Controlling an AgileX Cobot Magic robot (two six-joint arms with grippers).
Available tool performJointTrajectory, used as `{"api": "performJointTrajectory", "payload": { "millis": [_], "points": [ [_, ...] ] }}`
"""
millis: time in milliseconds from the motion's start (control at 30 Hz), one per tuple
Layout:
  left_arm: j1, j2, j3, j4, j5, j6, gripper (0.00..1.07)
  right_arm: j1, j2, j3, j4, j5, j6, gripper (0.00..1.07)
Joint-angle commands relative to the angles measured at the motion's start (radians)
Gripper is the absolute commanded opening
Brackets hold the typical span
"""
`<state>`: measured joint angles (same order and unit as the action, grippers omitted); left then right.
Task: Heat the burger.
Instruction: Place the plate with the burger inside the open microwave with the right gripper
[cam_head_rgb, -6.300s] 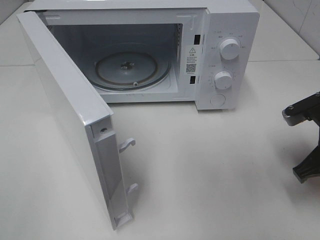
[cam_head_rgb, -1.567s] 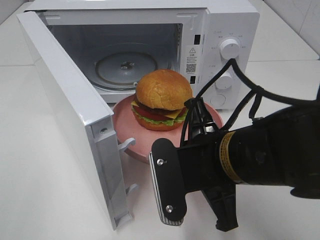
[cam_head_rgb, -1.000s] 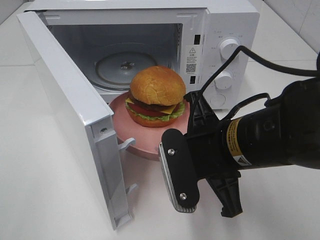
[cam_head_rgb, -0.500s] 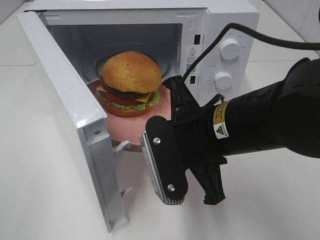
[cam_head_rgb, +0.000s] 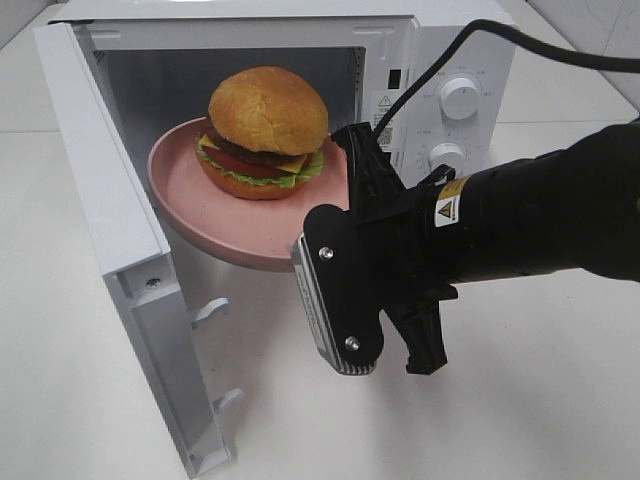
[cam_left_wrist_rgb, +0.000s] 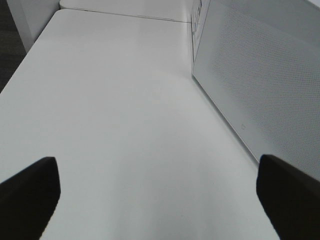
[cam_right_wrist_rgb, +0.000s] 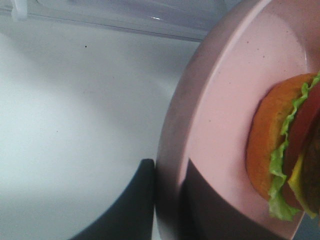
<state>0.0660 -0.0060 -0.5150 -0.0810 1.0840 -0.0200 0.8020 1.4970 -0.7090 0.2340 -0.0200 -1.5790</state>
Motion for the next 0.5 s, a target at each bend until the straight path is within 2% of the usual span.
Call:
{"api": "performJointTrajectory", "payload": {
  "millis": [33, 167, 433, 500],
  "points": [
    [0.001, -0.012, 0.001, -0.005, -0.018, 0.0, 1.0, -0.018, -0.012, -0.042, -0.001, -0.074, -0.029, 0.0],
    [0.001, -0.012, 0.001, -0.005, -0.018, 0.0, 1.0, -0.037, 0.014, -0.088, -0.001, -0.067, -0.029, 0.0],
    [0.001, -0.012, 0.001, -0.005, -0.018, 0.0, 1.0, -0.037, 0.063, -0.115, -0.004, -0.07, -0.046, 0.0],
    [0.001, -0.012, 0.001, -0.005, -0.018, 0.0, 1.0, -0.037, 0.093, -0.118, -0.004, -0.13, -0.082, 0.0]
  ]
}}
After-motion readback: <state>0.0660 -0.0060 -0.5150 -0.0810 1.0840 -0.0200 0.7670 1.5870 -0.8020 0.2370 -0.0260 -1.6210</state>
